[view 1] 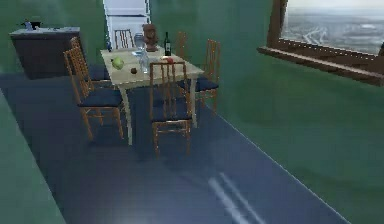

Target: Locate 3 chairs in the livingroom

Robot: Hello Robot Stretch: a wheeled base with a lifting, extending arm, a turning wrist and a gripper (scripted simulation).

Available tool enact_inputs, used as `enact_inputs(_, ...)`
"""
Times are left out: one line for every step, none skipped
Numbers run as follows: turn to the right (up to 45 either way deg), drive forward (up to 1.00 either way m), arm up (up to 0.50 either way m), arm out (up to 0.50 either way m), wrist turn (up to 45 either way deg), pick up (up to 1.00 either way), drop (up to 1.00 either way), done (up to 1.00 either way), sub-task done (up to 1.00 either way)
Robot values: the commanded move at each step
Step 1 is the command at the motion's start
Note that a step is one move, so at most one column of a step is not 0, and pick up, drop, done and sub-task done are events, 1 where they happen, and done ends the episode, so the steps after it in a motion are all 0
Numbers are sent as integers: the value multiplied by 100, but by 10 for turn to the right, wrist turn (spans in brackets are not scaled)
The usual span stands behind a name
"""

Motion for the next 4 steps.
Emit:
enact_inputs(0, 45, 0, 0, 0, 0, 0, 0, 0)
enact_inputs(-270, 0, 0, 0, 0, 0, 0, 0, 0)
enact_inputs(0, 65, 0, 0, 0, 0, 0, 0, 0)
enact_inputs(-360, 0, 0, 0, 0, 0, 0, 0, 0)
